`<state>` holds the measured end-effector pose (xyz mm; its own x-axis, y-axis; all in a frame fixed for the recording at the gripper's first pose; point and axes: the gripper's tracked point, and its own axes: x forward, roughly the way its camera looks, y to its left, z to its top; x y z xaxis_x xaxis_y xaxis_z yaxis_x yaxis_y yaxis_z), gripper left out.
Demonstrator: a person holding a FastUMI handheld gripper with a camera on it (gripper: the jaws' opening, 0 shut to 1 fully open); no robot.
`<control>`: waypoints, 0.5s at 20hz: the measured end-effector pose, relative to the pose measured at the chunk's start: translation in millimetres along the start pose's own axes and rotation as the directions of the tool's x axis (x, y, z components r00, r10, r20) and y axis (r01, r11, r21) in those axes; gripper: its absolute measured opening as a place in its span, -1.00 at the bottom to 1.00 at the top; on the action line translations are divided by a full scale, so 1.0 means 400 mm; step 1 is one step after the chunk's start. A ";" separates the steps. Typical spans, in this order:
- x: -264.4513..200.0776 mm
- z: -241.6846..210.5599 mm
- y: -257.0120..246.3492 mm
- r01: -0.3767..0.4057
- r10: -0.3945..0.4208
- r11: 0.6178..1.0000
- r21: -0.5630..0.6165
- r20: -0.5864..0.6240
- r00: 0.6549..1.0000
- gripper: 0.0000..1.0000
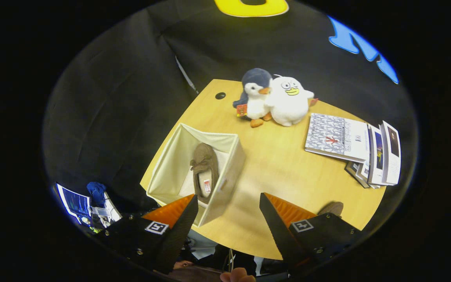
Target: Open the storage box then place both shoes into the box .Put the left shoe in first, then the right shoe, with the right side of both shoes facing outward in a uniform manner.
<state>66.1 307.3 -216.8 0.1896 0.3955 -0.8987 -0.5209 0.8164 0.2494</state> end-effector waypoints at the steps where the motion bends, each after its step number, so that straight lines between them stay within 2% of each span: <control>1: -0.017 -0.019 -0.040 0.014 -0.014 1.000 0.014 -0.001 1.000 0.96; 7: -0.064 -0.120 -0.249 0.062 -0.063 0.988 0.142 -0.003 0.998 0.96; 10: -0.070 -0.175 -0.351 0.112 -0.114 0.979 0.173 -0.001 0.994 0.96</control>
<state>75.7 152.2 -251.9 0.2470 0.2999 -0.9214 -0.3445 0.9159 0.2058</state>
